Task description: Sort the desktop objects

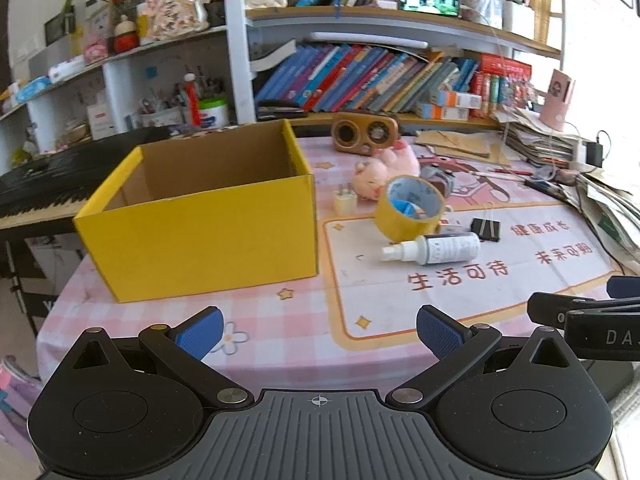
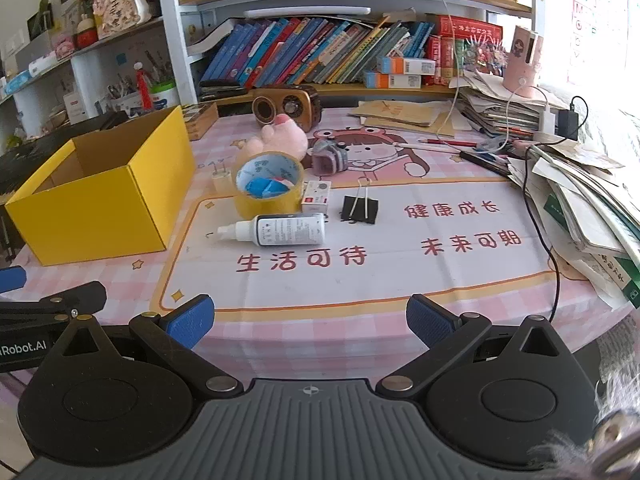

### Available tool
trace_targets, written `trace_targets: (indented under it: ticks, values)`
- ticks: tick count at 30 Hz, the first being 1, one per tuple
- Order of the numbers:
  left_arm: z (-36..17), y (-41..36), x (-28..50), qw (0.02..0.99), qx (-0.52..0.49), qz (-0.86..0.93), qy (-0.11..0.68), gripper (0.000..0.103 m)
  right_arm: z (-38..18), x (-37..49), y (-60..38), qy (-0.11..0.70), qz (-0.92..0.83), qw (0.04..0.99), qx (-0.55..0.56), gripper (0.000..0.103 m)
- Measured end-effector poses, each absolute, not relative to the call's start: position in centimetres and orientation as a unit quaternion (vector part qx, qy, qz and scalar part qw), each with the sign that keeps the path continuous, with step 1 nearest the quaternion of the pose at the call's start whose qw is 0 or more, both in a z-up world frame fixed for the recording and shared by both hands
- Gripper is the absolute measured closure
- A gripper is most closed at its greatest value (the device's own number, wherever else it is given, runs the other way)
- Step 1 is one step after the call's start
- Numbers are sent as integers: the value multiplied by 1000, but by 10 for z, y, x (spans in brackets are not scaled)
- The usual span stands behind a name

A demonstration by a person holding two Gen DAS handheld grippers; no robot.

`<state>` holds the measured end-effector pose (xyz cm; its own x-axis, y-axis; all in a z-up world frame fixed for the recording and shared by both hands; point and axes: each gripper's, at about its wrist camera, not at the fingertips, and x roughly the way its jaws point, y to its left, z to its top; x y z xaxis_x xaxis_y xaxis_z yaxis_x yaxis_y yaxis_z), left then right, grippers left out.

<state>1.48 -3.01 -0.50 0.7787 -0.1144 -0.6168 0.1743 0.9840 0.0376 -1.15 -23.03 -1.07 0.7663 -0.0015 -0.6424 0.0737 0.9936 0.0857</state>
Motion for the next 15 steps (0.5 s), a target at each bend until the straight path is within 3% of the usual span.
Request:
trace_targets:
  ticks: [15]
  values:
    - [-9, -67, 34, 933, 48, -139, 329, 0, -11, 1, -263, 356, -45, 931, 64, 1]
